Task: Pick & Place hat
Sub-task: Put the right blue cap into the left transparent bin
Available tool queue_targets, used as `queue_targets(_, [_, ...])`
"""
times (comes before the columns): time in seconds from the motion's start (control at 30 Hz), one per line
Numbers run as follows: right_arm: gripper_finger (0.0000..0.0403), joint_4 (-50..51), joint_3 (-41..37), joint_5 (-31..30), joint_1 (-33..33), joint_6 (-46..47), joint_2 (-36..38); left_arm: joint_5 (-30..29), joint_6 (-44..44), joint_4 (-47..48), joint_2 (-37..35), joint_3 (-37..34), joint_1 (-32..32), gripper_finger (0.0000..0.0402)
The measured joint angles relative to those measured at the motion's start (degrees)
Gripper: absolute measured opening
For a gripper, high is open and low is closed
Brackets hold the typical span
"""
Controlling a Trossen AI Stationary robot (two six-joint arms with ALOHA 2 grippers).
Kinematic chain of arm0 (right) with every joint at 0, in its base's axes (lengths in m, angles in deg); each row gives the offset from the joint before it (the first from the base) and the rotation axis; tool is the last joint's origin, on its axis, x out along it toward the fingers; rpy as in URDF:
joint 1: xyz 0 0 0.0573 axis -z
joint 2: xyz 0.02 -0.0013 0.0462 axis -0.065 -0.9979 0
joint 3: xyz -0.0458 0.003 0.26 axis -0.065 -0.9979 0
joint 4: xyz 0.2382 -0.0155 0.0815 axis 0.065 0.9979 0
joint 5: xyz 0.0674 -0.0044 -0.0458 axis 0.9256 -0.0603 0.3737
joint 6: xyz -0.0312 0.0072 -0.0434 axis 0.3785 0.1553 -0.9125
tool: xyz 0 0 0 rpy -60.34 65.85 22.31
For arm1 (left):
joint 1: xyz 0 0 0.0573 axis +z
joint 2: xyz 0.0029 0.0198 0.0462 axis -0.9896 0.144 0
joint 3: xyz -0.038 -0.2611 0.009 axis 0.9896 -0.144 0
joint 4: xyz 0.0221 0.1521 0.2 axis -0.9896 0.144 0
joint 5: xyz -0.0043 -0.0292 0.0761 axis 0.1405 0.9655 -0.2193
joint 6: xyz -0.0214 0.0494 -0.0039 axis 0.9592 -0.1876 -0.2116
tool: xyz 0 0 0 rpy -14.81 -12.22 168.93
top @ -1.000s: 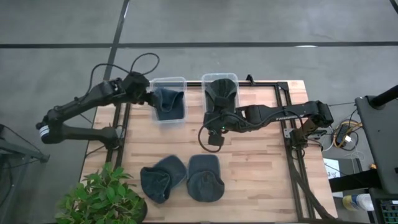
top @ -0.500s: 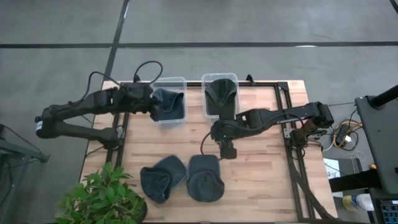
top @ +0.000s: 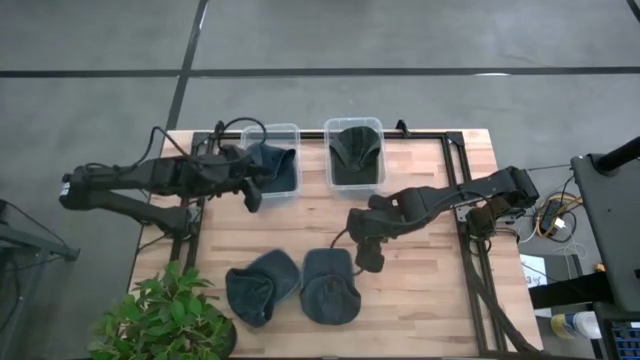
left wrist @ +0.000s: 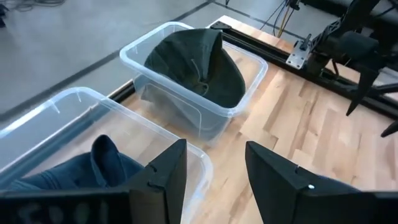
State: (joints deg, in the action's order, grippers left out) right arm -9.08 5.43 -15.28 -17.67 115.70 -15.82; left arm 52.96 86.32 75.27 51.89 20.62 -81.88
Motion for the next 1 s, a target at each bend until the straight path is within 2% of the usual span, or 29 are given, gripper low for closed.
queue_targets(0.23, [0.0228,-3.6,-7.5,-0.4,-2.6,9.4,0.0,-0.5,-0.7,-4.6,0.2,-3.9,-2.1,0.0156])
queue_targets(0.57, [0.0228,-21.8,-20.2,-1.1,-3.8,15.3,0.0,-0.5,-3.3,-12.4,0.2,-6.9,-4.0,0.0156])
queue_targets(1.0, [0.0228,-40.7,-31.3,2.0,-3.5,22.2,0.1,-0.6,-4.6,-12.7,0.2,-7.2,-4.0,0.0156])
